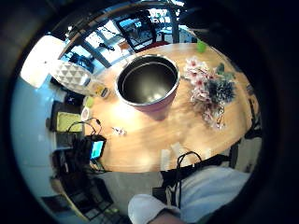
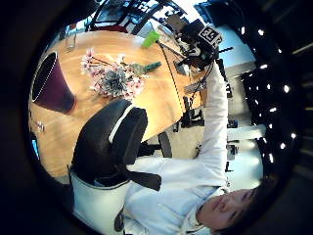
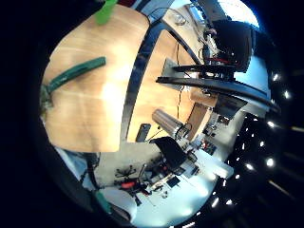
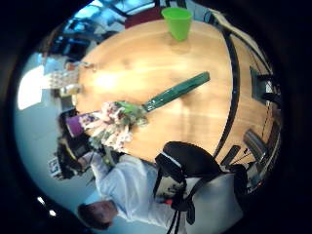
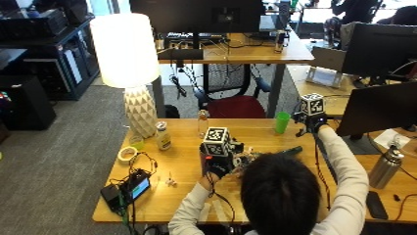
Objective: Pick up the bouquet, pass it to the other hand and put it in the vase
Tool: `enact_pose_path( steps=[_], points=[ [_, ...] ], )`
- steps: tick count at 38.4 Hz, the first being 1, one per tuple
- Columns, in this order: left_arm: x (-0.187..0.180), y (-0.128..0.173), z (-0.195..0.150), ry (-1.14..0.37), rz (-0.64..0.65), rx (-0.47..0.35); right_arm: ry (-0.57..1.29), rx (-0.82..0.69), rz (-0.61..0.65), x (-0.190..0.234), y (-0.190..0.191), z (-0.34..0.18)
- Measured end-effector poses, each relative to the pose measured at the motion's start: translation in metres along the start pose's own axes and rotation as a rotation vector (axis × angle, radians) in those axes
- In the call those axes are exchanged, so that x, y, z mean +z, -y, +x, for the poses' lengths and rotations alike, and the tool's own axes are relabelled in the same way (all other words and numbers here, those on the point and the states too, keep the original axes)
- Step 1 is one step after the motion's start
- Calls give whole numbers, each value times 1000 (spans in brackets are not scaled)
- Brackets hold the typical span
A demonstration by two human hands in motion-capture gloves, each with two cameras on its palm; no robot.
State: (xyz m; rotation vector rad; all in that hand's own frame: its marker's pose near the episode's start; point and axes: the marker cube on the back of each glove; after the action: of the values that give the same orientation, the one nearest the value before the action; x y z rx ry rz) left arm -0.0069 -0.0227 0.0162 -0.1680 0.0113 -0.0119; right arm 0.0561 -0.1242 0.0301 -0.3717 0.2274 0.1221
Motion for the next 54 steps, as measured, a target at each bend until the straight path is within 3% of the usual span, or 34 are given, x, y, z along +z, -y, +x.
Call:
enact_pose_path(
  steps=[7,12,22,29,37,41,46,54],
  points=[
    [6,2,-8,6,3,-36,-81,-77,20,40,41,-7],
    [13,6,-12,10,-13,-62,-192,97,46,71,77,4],
    [19,6,-16,19,-21,-82,-201,-33,19,115,102,-14],
    [18,3,-16,27,-34,-102,-131,-106,-51,140,103,-30],
    [17,0,-20,37,-29,-119,-165,-98,28,157,108,-33],
    [15,-5,-20,29,-49,-134,-109,-23,37,160,102,-31],
    [18,-1,-23,8,-42,-108,-35,19,-39,167,91,-34],
    [9,-9,-23,-6,-23,-78,-27,-3,-9,175,71,-31]
  ],
)
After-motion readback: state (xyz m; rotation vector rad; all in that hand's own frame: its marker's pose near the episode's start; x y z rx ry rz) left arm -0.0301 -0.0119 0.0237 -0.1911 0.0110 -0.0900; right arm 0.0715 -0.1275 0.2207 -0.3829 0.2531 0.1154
